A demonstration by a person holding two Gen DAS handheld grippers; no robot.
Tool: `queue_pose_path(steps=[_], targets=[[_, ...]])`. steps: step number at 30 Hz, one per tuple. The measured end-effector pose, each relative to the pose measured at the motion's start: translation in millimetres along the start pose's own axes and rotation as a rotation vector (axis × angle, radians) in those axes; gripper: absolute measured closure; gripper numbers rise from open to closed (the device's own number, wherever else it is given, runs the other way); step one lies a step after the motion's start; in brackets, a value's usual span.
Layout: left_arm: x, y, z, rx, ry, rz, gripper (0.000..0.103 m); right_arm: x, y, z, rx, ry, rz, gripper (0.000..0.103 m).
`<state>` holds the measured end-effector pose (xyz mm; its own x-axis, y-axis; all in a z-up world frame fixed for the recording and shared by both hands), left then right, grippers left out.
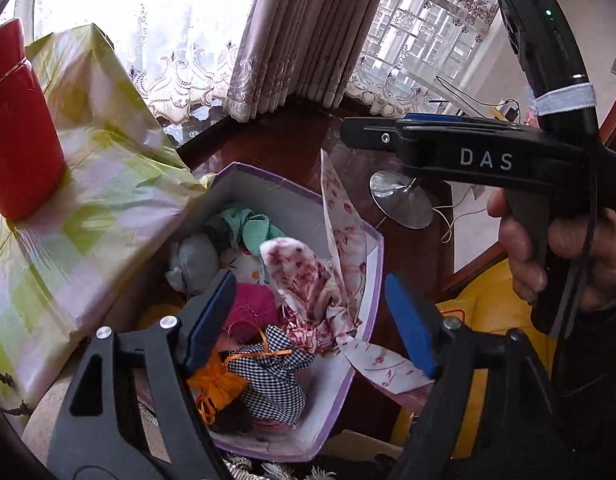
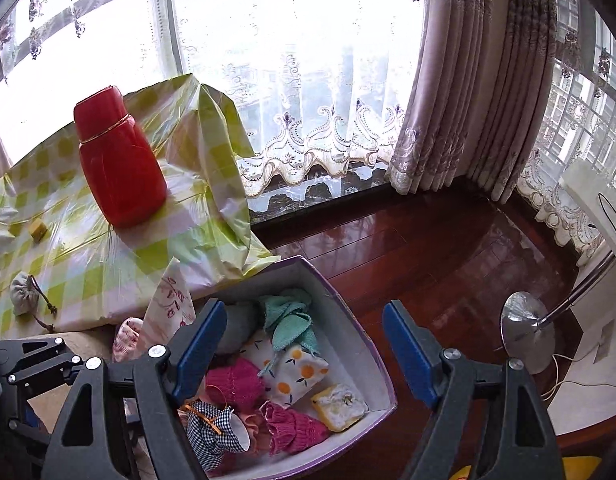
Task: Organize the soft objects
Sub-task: 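Open the right tool to drop the mesh bag while the left tool releases the cloth, then move both tools back to the table toward the grey bag and yellow sponge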
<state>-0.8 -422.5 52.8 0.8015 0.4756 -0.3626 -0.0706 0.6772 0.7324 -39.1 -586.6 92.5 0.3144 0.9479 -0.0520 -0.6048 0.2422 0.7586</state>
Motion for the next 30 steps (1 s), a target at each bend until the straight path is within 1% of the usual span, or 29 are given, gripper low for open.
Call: queue_pose_path(steps=[2, 4, 7, 10, 15, 22, 30], targets=[[3.0, 4.1, -0.5, 0.004, 0.007, 0.005, 0.023, -3.9, -1.8, -4.2, 0.008, -0.01, 0.001, 0.02], [12.3, 10.7, -3.2, -0.017, 0.04, 0.033, 0.023, -3.1, -6.5, -7.7, 0.022, -0.008, 0.004, 0.02], [30.2, 25.0, -3.9, -0.052, 0.098, 0.046, 0.023, 4.7, -12.1, -11.2, 0.037, 0.006, 0.021, 0.02], [45.7, 43.8, -5.9, -0.102, 0.138, 0.071, 0.023, 20.7, -14.6, -10.7, 0.043, 0.039, 0.026, 0.02], [81.9, 74.7, -11.5, -0.183, 0.211, 0.137, 0.023, 54.5, -17.4, -8.3, 0.044, 0.104, 0.044, 0.02], [140.1, 119.4, -34.8, -0.277, 0.328, 0.259, 0.023, 99.3, -25.3, -3.7, 0.054, 0.183, 0.082, 0.02], [196.7, 164.5, -69.7, -0.342, 0.456, 0.336, 0.023, 140.3, -33.6, 3.3, 0.068, 0.258, 0.128, 0.02]])
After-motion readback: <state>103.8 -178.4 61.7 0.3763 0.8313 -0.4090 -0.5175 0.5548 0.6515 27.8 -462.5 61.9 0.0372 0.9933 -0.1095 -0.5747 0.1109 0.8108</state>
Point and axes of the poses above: each gripper's, at about its wrist camera, not at the fingertips, and y roughly against the way its jaws point, x to its left, z to its top, the point moved 1 cm from there along -y, roughly the way its jaws point, and after that the axes turned 7 degrees about y, right-handed, at the moved point
